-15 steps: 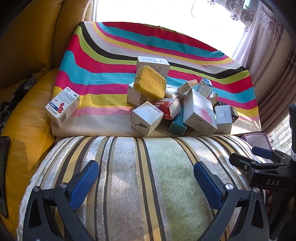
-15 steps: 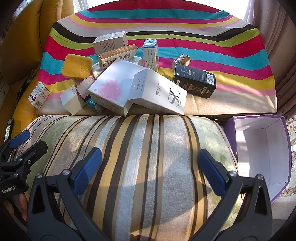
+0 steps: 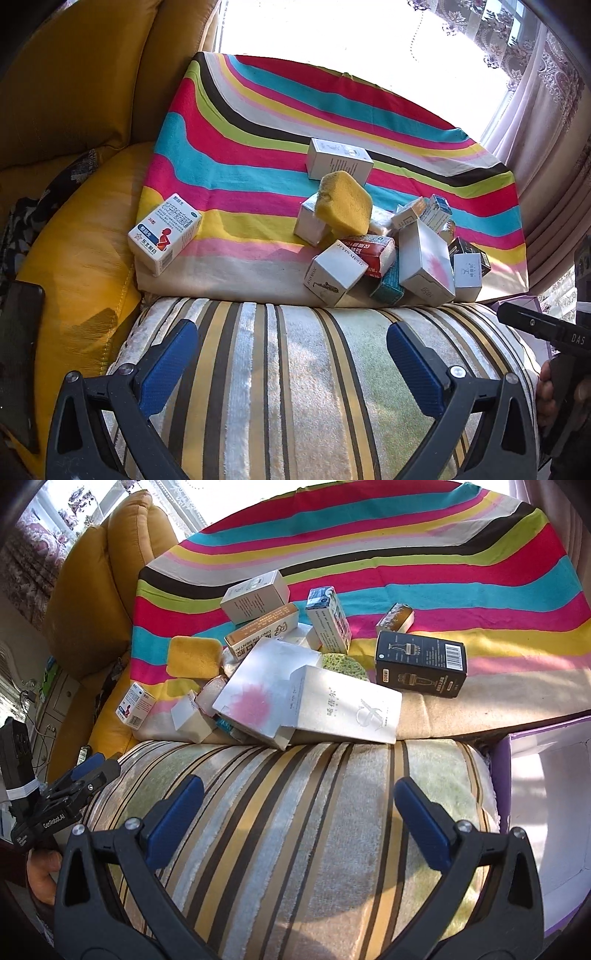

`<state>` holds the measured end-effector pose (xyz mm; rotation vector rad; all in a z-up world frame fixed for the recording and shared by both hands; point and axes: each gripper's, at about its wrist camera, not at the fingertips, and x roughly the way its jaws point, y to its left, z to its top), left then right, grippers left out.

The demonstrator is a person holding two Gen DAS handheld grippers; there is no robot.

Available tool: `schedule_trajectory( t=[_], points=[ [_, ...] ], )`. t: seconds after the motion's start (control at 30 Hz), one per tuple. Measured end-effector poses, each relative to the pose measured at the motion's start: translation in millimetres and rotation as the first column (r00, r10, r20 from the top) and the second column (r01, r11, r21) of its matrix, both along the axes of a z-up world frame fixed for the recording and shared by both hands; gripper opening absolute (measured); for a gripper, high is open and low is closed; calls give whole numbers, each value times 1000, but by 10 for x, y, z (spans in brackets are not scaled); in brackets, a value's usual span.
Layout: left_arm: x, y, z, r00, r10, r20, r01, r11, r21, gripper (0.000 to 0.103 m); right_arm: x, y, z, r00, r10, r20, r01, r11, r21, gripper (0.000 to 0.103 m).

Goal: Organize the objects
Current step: 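Grasp the white medicine box with the left tool while the right tool grasps the white logo box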

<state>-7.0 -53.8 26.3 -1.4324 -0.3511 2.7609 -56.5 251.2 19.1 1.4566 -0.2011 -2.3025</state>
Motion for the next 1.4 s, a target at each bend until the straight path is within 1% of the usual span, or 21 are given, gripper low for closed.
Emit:
schedule_trajectory(
  t=[0.07, 0.23, 0.37, 0.47, 0.6, 0.67, 0.73, 0.83, 0.93, 1.0, 1.07, 1.1, 1.17, 1.2, 1.27, 1.4],
  points=[
    [-32, -66, 5, 1000, 19, 0, -19, 1000, -2, 103, -71, 13, -12, 1000, -11, 0, 11, 1000, -11, 103],
    [-139, -284, 12, 997, 78, 4, -77, 996, -33, 103, -250, -30, -86, 1000, -7, 13, 7, 1000, 5, 103],
    [-242, -510, -13, 990, 138, 18, -137, 989, -54, 100, -370, -2, -179, 998, -28, 48, 30, 999, -23, 103],
    [-354, -696, -57, 983, 178, 35, -176, 983, -48, 98, -440, 21, -227, 997, -35, 62, 38, 998, -45, 103],
    [-509, -873, -116, 976, 213, 51, -208, 975, -78, 96, -523, 45, -277, 996, -43, 79, 48, 996, -70, 103],
    [-604, -894, -153, 977, 202, 69, -195, 976, -101, 94, -563, 48, -307, 995, -41, 89, 48, 996, -80, 103],
    [-709, -855, -206, 980, 174, 96, -158, 974, -160, 94, -596, 55, -335, 994, -42, 96, 50, 995, -81, 103],
    [-855, -784, -304, 980, 141, 137, -102, 961, -258, 94, -640, 81, -361, 994, -52, 93, 59, 995, -82, 103],
    [-950, -763, -400, 976, 133, 171, -75, 947, -312, 94, -683, 110, -401, 993, -66, 102, 75, 994, -83, 103],
    [-995, -764, -460, 974, 120, 191, -54, 946, -319, 84, -707, 123, -424, 992, -73, 108, 82, 993, -83, 103],
    [-1037, -770, -509, 971, 113, 210, -40, 946, -322, 68, -732, 138, -448, 990, -81, 114, 91, 992, -83, 103],
    [-1049, -774, -521, 971, 109, 213, -35, 946, -323, 65, -743, 149, -456, 990, -87, 115, 97, 992, -84, 103],
    [-1051, -771, -530, 971, 107, 214, -31, 944, -328, 52, -756, 164, -466, 989, -90, 118, 100, 991, -89, 103],
    [-1047, -773, -530, 971, 103, 213, -29, 945, -326, 49, -757, 171, -470, 989, -90, 119, 101, 991, -91, 103],
    [-1037, -769, -514, 973, 99, 209, -26, 946, -324, 48, -738, 175, -458, 990, -88, 111, 99, 991, -92, 103],
    [-1011, -758, -475, 977, 88, 196, -21, 947, -320, 47, -698, 216, -418, 988, -132, 80, 134, 990, -32, 103]
  ],
)
